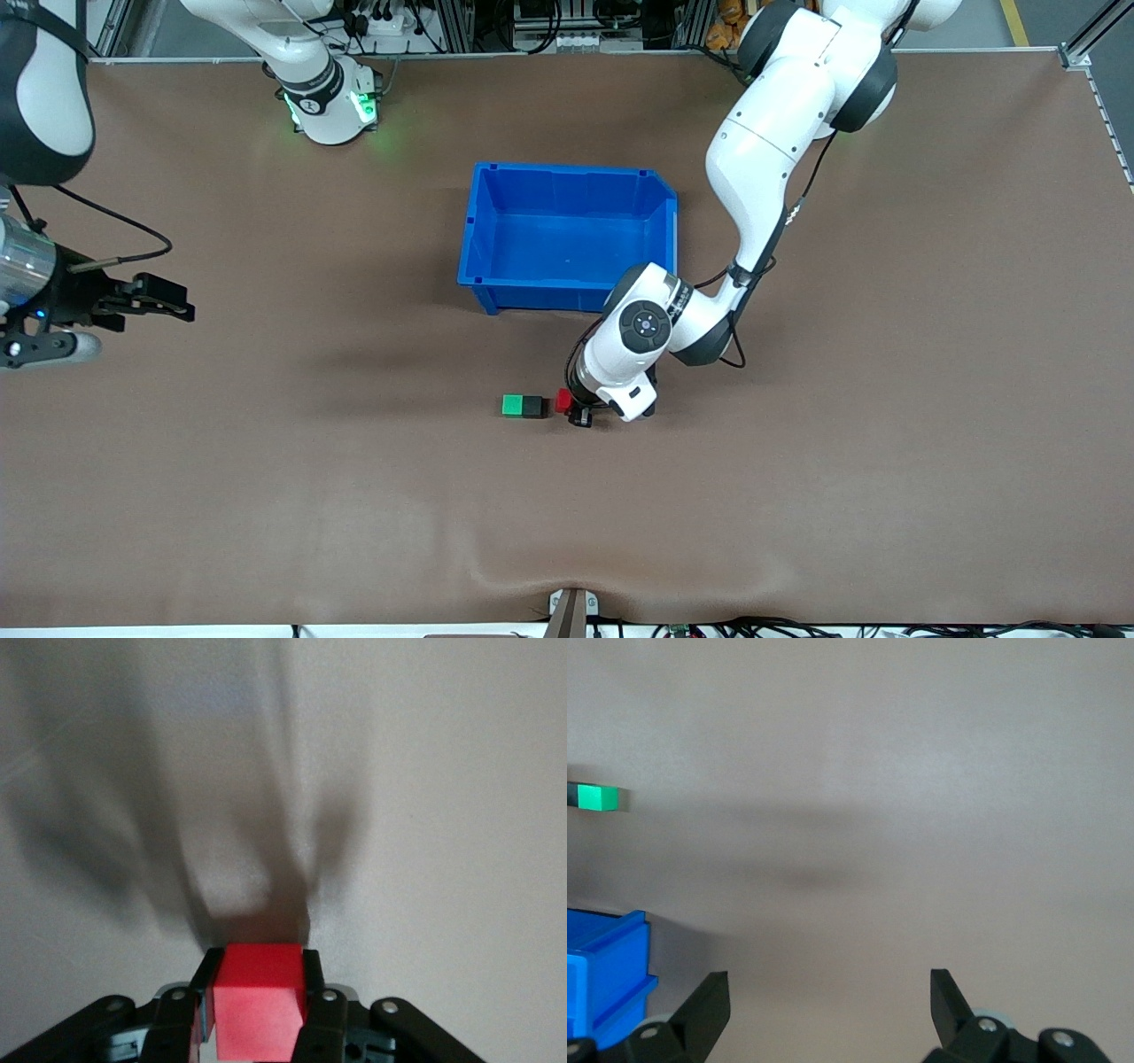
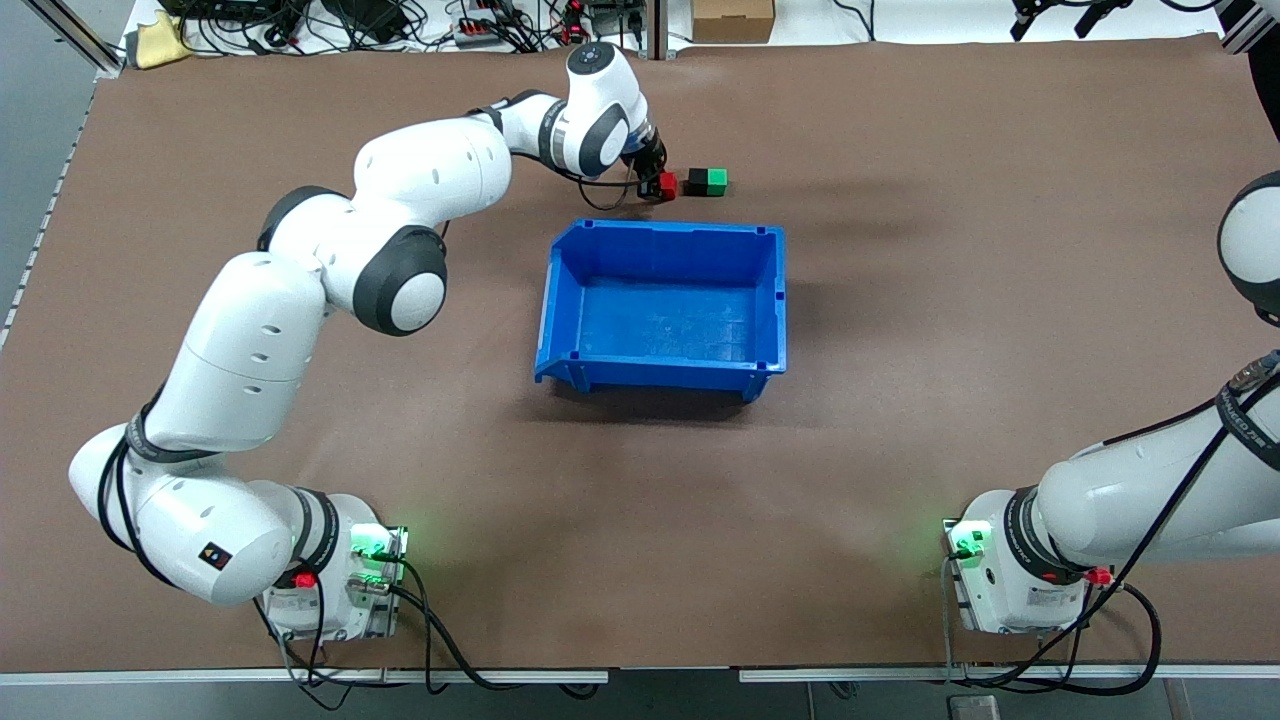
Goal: Attach green and red cubes to black cube
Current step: 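Lower the red cube against the black cube and open the left gripper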
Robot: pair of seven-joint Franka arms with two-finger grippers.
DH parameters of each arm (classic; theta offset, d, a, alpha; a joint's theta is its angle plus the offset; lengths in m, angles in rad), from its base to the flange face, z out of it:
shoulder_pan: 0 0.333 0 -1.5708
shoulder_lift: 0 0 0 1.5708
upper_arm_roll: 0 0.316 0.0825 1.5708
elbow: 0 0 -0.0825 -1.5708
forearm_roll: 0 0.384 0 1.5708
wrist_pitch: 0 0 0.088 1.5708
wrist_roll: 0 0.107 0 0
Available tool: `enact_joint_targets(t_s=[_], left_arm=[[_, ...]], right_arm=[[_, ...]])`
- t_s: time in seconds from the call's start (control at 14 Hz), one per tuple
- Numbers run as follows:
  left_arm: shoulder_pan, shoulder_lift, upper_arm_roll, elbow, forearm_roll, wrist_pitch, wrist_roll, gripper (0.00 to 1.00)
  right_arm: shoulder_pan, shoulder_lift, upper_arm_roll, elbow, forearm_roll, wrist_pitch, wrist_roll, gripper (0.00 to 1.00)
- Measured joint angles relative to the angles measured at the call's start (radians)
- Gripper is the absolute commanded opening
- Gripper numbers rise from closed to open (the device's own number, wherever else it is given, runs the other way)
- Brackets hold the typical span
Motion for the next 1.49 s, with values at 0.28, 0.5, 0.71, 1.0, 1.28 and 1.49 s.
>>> enact_joint_targets(t_s=[0.28, 0.5, 0.71, 1.0, 1.28, 1.49], left_arm=[[-0.025, 0.004, 0.020, 0.000, 0.000, 0.030, -0.003, 0.00], [-0.024, 0.004, 0.020, -0.001, 0.000, 0.034, -0.003, 0.00], [-0.025, 0.006, 0.020, -0.001, -0.001, 0.046, -0.004, 0.00], [-0.025, 0.008, 0.019, -0.001, -0.003, 0.057, -0.005, 0.00], [-0.025, 0.013, 0.017, -0.001, -0.003, 0.085, -0.005, 0.00], [-0.026, 0.015, 0.017, -0.002, -0.003, 0.093, -0.006, 0.00]], right_arm=[[-0.043, -0.095, -0.003, -0.056, -0.003, -0.024, 0.012, 1.00], [-0.044, -0.179, 0.002, -0.108, -0.003, -0.048, 0.055, 1.00], [-0.024, -0.202, 0.017, -0.122, -0.003, -0.080, 0.160, 1.00], [-0.010, -0.204, 0.017, -0.118, -0.003, -0.080, 0.176, 1.00], [-0.018, -0.210, 0.006, -0.100, -0.008, -0.083, 0.102, 1.00], [-0.026, -0.222, -0.009, -0.086, -0.009, -0.123, 0.084, 1.00]])
